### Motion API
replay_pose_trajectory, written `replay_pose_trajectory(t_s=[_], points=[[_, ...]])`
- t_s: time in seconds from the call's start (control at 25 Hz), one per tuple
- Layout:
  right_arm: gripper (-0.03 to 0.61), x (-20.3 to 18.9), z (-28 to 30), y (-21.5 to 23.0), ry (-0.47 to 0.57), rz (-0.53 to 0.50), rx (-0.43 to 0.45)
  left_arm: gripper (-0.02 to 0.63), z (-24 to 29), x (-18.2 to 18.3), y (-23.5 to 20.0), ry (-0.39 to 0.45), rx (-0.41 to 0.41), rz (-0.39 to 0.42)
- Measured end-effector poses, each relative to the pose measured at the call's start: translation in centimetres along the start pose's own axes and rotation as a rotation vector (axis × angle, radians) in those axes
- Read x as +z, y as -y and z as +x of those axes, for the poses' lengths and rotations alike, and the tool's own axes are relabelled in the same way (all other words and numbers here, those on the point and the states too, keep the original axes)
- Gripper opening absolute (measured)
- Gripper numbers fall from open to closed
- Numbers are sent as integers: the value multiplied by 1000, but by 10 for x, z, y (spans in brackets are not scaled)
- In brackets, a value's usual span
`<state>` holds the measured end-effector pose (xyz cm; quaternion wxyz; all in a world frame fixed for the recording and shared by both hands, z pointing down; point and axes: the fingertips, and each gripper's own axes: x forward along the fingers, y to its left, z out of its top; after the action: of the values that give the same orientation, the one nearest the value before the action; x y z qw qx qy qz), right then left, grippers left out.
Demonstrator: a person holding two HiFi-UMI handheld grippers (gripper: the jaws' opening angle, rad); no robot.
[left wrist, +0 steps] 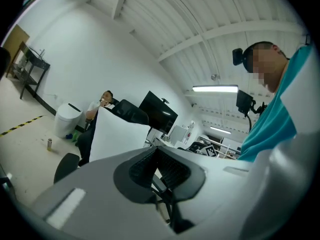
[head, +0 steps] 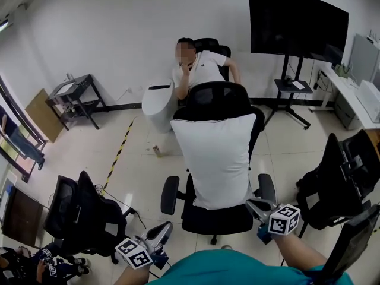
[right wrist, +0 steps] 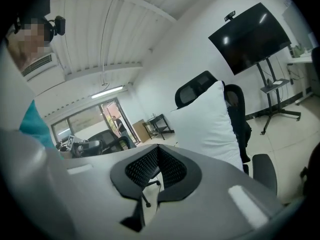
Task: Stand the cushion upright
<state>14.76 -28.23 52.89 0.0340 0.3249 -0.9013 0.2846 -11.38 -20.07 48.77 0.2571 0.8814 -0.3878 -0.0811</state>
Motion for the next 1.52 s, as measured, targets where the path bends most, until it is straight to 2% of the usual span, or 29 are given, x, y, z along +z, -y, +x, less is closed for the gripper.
replay_pose_trajectory(t_s=[0.16,0.36,0.64,0.88,1.04,1.28,1.52], points=[[2,-40,0,-64,-5,-15,-31,12,-52,-9,3,-22,-64,-7],[2,-82,-2,-144,41,-7,-93,11,-116,-19,6,-81,-162,4],[2,-102,-39,-198,51,-34,-154,11,-154,-25,32,-85,-230,2],[2,-110,-72,-202,62,-59,-199,12,-159,-38,60,-88,-251,6],[2,-102,-83,-193,78,-86,-213,12,-148,-42,66,-103,-226,36],[2,-89,-95,-181,70,-96,-173,12,-123,-36,85,-70,-200,60],[2,-88,-102,-187,63,-97,-164,12,-122,-42,100,-78,-232,49]])
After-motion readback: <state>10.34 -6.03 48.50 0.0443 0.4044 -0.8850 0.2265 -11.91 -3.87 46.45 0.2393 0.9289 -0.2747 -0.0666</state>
